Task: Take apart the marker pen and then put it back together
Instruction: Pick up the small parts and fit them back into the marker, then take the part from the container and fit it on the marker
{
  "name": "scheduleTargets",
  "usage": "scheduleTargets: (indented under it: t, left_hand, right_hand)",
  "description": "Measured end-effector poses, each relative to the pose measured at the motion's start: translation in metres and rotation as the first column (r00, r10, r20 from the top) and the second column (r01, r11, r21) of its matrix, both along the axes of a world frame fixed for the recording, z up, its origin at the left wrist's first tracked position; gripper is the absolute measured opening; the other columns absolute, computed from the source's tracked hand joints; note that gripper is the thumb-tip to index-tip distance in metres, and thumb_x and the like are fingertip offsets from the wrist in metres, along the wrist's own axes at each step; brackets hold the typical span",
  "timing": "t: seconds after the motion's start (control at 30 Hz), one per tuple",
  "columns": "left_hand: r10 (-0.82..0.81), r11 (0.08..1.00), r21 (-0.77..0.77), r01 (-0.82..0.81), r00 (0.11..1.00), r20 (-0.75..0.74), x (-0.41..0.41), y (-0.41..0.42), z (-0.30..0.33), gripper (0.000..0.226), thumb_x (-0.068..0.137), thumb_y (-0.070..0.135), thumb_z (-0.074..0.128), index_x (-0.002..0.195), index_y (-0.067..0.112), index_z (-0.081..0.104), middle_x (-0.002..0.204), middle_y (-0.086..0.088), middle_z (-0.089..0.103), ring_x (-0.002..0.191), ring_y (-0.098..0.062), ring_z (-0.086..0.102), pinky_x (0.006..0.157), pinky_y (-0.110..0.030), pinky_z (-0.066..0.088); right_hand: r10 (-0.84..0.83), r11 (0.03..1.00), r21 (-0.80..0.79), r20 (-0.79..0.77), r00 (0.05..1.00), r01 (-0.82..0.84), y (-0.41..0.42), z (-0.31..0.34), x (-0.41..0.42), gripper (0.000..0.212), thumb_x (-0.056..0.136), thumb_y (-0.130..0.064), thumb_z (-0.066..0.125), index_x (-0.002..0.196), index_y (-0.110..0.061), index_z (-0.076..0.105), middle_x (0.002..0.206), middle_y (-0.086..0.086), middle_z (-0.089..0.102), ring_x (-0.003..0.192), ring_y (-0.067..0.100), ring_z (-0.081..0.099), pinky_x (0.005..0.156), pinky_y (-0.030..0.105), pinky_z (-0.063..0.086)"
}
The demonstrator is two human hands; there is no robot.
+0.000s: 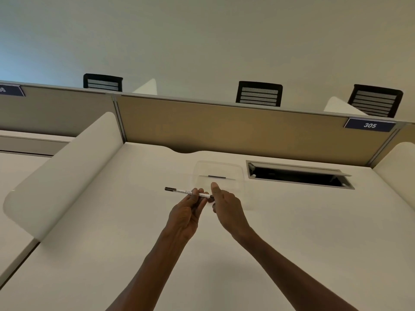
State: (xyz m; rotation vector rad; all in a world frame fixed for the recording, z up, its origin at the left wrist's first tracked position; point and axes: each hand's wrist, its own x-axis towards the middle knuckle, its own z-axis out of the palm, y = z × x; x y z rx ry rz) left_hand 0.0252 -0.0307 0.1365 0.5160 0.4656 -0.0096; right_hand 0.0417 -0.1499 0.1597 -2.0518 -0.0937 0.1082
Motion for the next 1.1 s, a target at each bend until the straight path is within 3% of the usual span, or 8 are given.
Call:
scheduleTargets:
  t: [0.17, 0.33, 0.5, 0.63, 0.73, 0.9, 1.0, 1.1]
  left_hand:
    - [-0.034, 0.996, -0.087, 0.03, 0.999, -0.042, 0.002, -0.005, 0.005, 0.014, 0.088, 0.007, 0.066, 0.093, -0.005, 0.071, 0.092, -0.017, 0.074, 0.08, -0.024, 0.074, 0.06, -0.026, 0.062]
    - [-0.076, 0.988, -0.14, 0.067, 0.995, -0.058, 0.001, -0.009, 0.004, 0.021, 0.085, 0.01, 0.069, 0.1, -0.006, 0.069, 0.087, -0.019, 0.076, 0.073, -0.022, 0.076, 0.06, -0.028, 0.062]
    - [-0.198, 0.926, 0.31, 0.217, 0.976, -0.094, 0.001, -0.003, -0.01, 0.036, 0.086, 0.03, 0.072, 0.098, -0.003, 0.071, 0.077, -0.011, 0.072, 0.072, -0.02, 0.072, 0.064, -0.025, 0.059]
    - [-0.06, 0.595, 0.789, 0.155, 0.987, -0.15, -0.001, 0.007, -0.037, 0.046, 0.086, 0.046, 0.069, 0.072, 0.002, 0.073, 0.062, -0.008, 0.071, 0.062, -0.025, 0.072, 0.057, -0.03, 0.059]
    - [-0.004, 0.301, 0.95, 0.08, 0.997, -0.083, 0.0, 0.016, -0.064, 0.035, 0.094, 0.037, 0.06, 0.074, 0.012, 0.072, 0.063, 0.0, 0.073, 0.065, -0.019, 0.072, 0.071, -0.04, 0.06]
    - [-0.05, -0.083, 0.996, 0.037, 0.998, -0.041, 0.003, 0.033, -0.108, 0.021, 0.098, 0.033, 0.053, 0.11, 0.025, 0.068, 0.114, 0.005, 0.072, 0.113, -0.018, 0.063, 0.095, -0.031, 0.048]
    - [-0.117, -0.333, 0.937, 0.108, 0.981, -0.154, 0.005, 0.04, -0.135, 0.052, 0.1, 0.04, 0.045, 0.145, 0.014, 0.041, 0.156, -0.004, 0.036, 0.149, -0.02, 0.02, 0.121, -0.039, 0.017]
    - [-0.154, -0.485, 0.86, 0.162, 0.951, -0.267, 0.001, 0.046, -0.157, 0.07, 0.101, 0.046, 0.038, 0.154, 0.009, 0.013, 0.163, -0.007, -0.002, 0.15, -0.023, -0.011, 0.121, -0.042, -0.004]
  right_hand:
    - [0.077, 0.994, 0.037, 0.39, 0.917, -0.1, -0.005, -0.021, 0.001, 0.017, 0.093, -0.034, 0.06, 0.105, -0.022, 0.063, 0.096, -0.007, 0.065, 0.083, 0.002, 0.059, 0.064, 0.008, 0.045]
    - [0.004, 1.0, 0.024, 0.565, 0.825, -0.021, -0.005, -0.026, 0.008, 0.011, 0.09, -0.016, 0.068, 0.099, -0.013, 0.072, 0.095, -0.003, 0.063, 0.087, -0.002, 0.058, 0.065, 0.006, 0.044]
    - [-0.036, 0.997, 0.081, 0.512, 0.858, -0.006, -0.008, -0.019, 0.016, 0.013, 0.097, -0.02, 0.056, 0.103, -0.018, 0.067, 0.098, -0.011, 0.071, 0.094, 0.003, 0.064, 0.077, 0.018, 0.051]
    - [-0.073, 0.979, 0.201, 0.453, 0.889, -0.022, -0.01, -0.005, 0.026, 0.015, 0.101, -0.021, 0.048, 0.103, -0.017, 0.062, 0.089, -0.009, 0.073, 0.088, 0.003, 0.066, 0.075, 0.016, 0.05]
    - [-0.086, 0.968, 0.25, 0.464, 0.882, -0.038, -0.013, 0.002, 0.033, 0.017, 0.102, -0.017, 0.045, 0.106, -0.014, 0.062, 0.08, -0.003, 0.067, 0.078, 0.006, 0.064, 0.071, 0.015, 0.049]
    - [-0.082, 0.953, 0.3, 0.419, 0.904, -0.053, -0.017, 0.0, 0.038, 0.02, 0.103, -0.016, 0.042, 0.107, -0.014, 0.062, 0.066, -0.001, 0.052, 0.061, 0.012, 0.051, 0.062, 0.023, 0.047]
    - [-0.048, 0.947, 0.312, 0.359, 0.932, -0.071, -0.018, -0.004, 0.037, 0.022, 0.104, -0.017, 0.039, 0.108, -0.016, 0.061, 0.063, -0.001, 0.047, 0.055, 0.013, 0.047, 0.052, 0.021, 0.045]
    - [0.002, 0.934, 0.342, 0.282, 0.959, -0.103, -0.021, -0.007, 0.035, 0.022, 0.105, -0.02, 0.037, 0.107, -0.019, 0.059, 0.059, -0.004, 0.048, 0.051, 0.011, 0.043, 0.048, 0.019, 0.04]
